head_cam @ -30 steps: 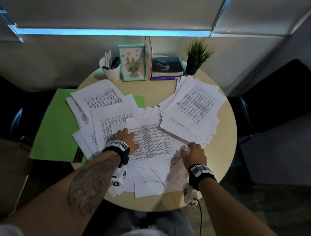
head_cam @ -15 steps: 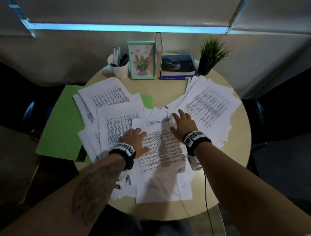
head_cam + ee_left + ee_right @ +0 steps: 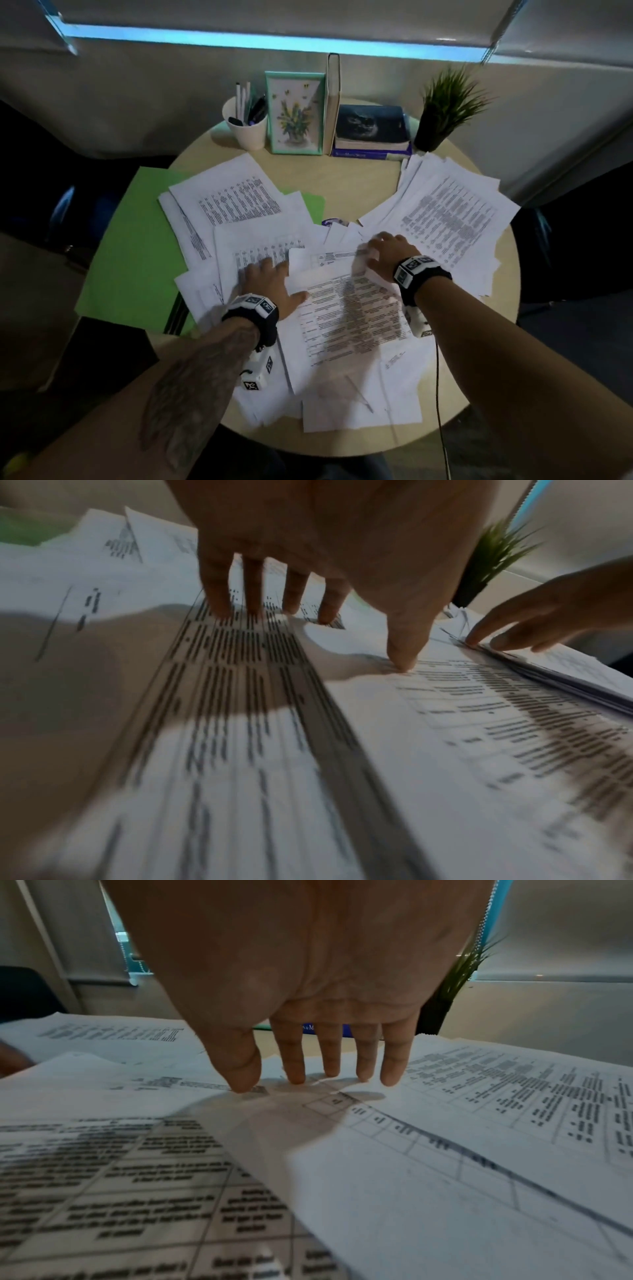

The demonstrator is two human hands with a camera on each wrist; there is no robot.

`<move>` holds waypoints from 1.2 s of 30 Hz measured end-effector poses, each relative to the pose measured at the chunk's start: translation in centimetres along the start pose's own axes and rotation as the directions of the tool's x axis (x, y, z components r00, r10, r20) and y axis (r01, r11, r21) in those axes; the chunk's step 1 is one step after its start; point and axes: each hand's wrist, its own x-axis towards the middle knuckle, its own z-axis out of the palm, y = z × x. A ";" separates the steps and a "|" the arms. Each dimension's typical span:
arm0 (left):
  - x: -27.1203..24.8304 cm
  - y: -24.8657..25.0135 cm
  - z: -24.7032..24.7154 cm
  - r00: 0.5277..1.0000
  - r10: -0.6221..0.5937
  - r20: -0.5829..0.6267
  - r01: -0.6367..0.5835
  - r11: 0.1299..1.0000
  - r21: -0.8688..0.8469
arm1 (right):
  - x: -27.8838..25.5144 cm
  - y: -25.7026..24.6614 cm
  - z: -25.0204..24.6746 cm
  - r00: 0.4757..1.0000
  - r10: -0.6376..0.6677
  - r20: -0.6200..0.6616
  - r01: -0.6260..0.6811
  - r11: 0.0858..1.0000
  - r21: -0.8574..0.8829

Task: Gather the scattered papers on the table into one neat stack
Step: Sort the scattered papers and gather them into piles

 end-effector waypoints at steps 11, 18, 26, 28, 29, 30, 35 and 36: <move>1.7 1.2 -0.5 0.972 0.155 0.178 -0.172 0.982 0.085 | 0.1 1.8 1.3 0.999 -0.018 -0.030 0.018 1.000 0.011; 1.8 0.8 -0.5 0.970 0.165 0.178 -0.179 0.982 0.066 | 0.9 5.4 1.1 0.998 0.035 -0.042 -0.035 0.999 0.017; 1.2 -0.7 -0.6 0.969 0.156 0.193 -0.171 0.983 0.062 | -3.5 1.8 1.2 0.978 -0.054 -0.202 0.032 0.993 -0.109; 0.8 -0.8 -0.6 0.971 0.154 0.181 -0.165 0.985 0.047 | -5.6 -1.1 2.6 0.972 -0.116 -0.202 0.102 0.992 -0.077; 0.7 -0.9 -0.6 0.972 0.154 0.175 -0.163 0.986 0.037 | -6.5 -2.3 3.5 0.974 -0.133 -0.184 0.130 0.991 -0.029; 0.7 -1.0 -0.6 0.974 0.152 0.170 -0.159 0.987 0.026 | -7.4 -3.5 4.3 0.976 -0.142 -0.166 0.148 0.989 0.024; 1.3 -0.2 -0.5 0.976 0.191 0.108 -0.195 0.980 0.036 | -9.1 -8.1 6.7 0.946 -0.275 -0.174 0.295 0.950 0.104; 1.3 0.2 -0.5 0.968 0.230 0.104 -0.238 0.968 0.077 | -9.1 -8.5 7.0 0.949 -0.252 -0.190 0.277 0.953 0.123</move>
